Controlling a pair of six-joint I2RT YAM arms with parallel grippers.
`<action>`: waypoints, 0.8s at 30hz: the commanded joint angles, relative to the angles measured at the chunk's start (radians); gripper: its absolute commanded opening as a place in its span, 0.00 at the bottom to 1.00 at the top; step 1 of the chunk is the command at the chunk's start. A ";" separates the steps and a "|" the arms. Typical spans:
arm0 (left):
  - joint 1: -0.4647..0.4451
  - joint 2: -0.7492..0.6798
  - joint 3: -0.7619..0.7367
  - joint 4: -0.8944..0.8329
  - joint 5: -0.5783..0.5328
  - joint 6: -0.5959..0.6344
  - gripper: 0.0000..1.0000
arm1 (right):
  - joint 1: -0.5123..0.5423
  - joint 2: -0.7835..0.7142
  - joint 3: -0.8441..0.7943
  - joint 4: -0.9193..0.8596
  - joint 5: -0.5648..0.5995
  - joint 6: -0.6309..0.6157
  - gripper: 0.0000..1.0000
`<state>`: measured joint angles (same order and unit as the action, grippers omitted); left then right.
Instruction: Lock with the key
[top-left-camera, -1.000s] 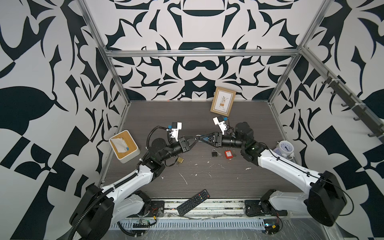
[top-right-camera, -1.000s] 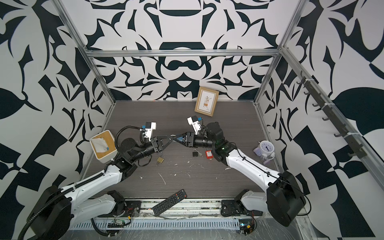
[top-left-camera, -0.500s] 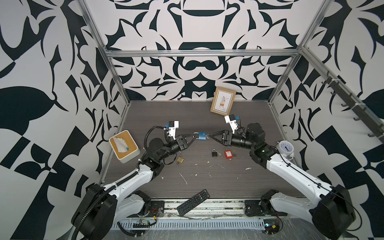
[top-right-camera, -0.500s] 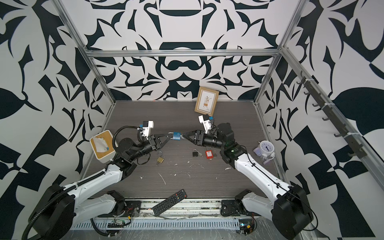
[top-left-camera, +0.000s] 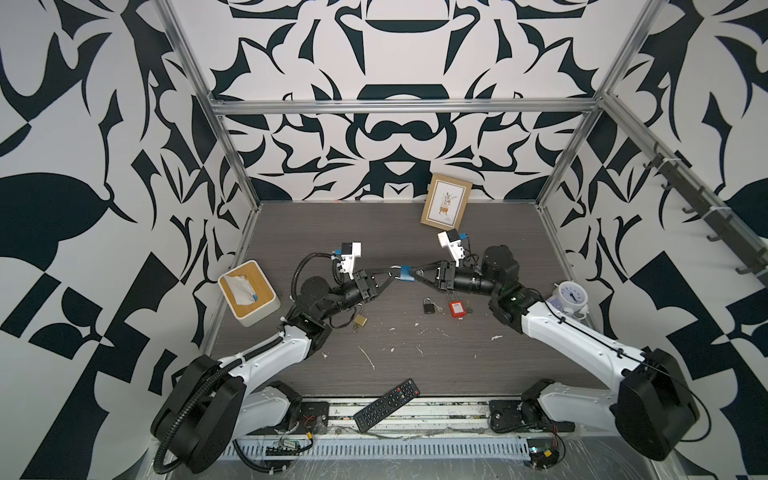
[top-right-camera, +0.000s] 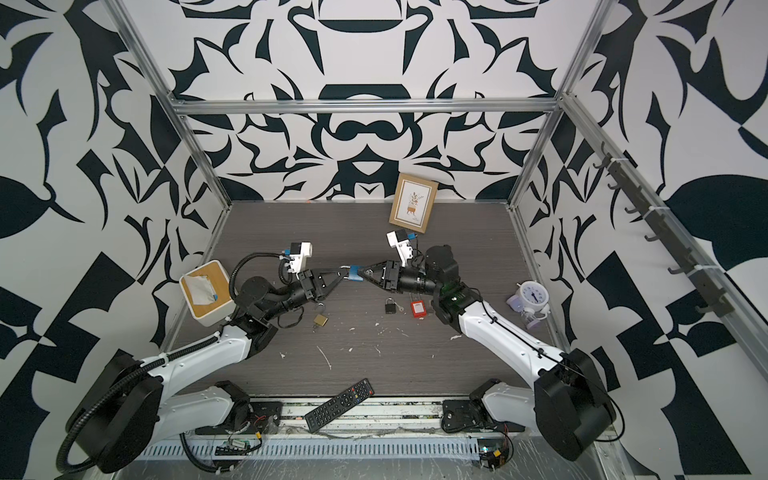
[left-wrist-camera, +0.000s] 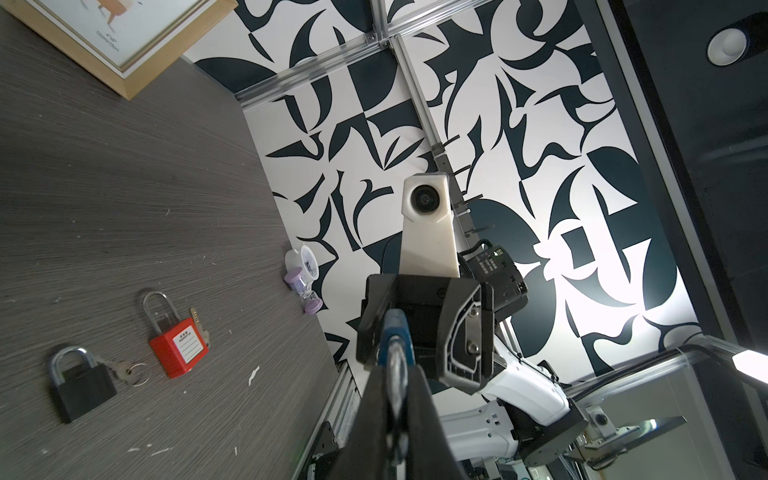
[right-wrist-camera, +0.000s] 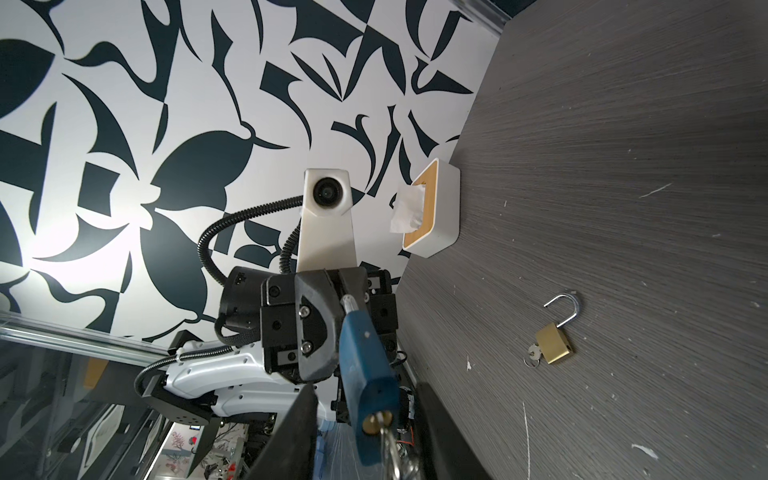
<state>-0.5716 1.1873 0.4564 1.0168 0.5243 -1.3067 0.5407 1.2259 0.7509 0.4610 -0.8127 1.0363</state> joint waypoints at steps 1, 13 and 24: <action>0.003 0.001 0.006 0.088 0.022 -0.018 0.00 | 0.010 -0.004 0.048 0.067 -0.013 -0.007 0.33; 0.003 0.020 0.041 0.060 0.100 -0.014 0.22 | 0.018 0.010 0.048 0.108 -0.016 0.017 0.00; 0.002 0.029 0.058 0.065 0.117 -0.021 0.40 | 0.033 0.012 0.054 0.115 -0.013 0.022 0.00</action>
<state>-0.5694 1.2118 0.4786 1.0439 0.6189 -1.3289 0.5659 1.2579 0.7658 0.4995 -0.8257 1.0512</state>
